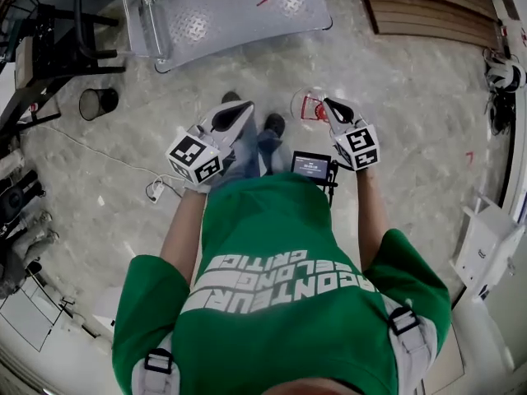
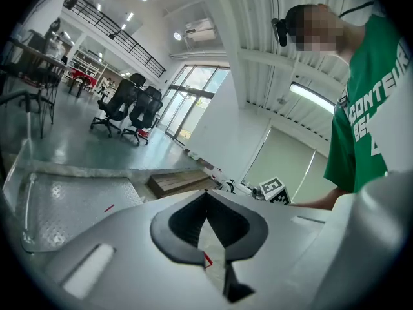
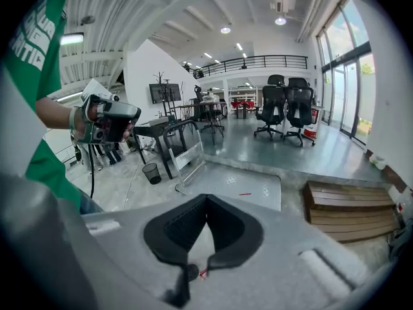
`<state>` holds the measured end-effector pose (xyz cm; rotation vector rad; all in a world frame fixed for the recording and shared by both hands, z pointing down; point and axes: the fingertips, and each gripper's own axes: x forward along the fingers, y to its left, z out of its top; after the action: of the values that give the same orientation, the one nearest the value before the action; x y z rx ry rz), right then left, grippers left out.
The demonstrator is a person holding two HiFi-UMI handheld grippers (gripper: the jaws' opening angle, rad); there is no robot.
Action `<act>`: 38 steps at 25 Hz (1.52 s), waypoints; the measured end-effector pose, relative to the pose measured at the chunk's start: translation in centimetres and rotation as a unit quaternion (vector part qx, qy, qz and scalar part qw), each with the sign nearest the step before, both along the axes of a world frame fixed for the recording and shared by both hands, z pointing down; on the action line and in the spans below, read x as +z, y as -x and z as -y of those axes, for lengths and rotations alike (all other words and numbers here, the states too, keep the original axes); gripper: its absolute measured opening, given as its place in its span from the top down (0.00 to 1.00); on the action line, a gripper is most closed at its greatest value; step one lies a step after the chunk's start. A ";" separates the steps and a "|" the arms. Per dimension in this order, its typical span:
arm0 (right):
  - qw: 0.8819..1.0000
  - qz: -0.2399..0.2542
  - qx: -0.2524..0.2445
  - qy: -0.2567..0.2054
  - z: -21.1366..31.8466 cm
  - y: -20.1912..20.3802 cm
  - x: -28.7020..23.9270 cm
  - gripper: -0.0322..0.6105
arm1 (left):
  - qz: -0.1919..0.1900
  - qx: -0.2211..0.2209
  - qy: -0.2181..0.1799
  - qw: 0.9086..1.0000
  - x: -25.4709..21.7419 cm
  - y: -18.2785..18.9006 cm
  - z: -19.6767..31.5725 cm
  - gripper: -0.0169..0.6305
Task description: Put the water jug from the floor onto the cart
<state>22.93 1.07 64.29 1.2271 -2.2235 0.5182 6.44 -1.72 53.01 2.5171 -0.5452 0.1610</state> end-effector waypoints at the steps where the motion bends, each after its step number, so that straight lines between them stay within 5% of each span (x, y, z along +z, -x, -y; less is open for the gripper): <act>1: 1.000 -0.001 0.003 0.004 -0.4 0.0 0.3 0.96 | -0.001 0.003 0.005 1.000 0.3 -0.1 -0.3 0.95; 12: 0.999 -0.029 0.013 0.032 -1.9 0.2 4.2 0.96 | -0.004 0.043 0.044 0.998 2.9 -0.7 -2.3 0.95; 19: 0.992 -0.101 0.043 0.056 -4.0 -2.6 9.9 0.96 | -0.001 0.065 0.055 0.996 3.6 -2.0 -4.5 0.95; 31: 0.983 -0.086 0.112 0.114 -5.6 -5.9 18.7 0.96 | 0.012 0.076 0.068 0.995 4.9 -3.6 -5.9 0.95; 38: 0.969 -0.084 0.159 0.170 -7.1 -7.7 24.8 0.94 | 0.019 0.070 0.074 0.995 5.5 -4.4 -5.8 0.95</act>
<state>30.64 8.19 89.10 1.3869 -1.7158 0.8486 10.83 4.06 58.53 2.4114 -0.3586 0.2915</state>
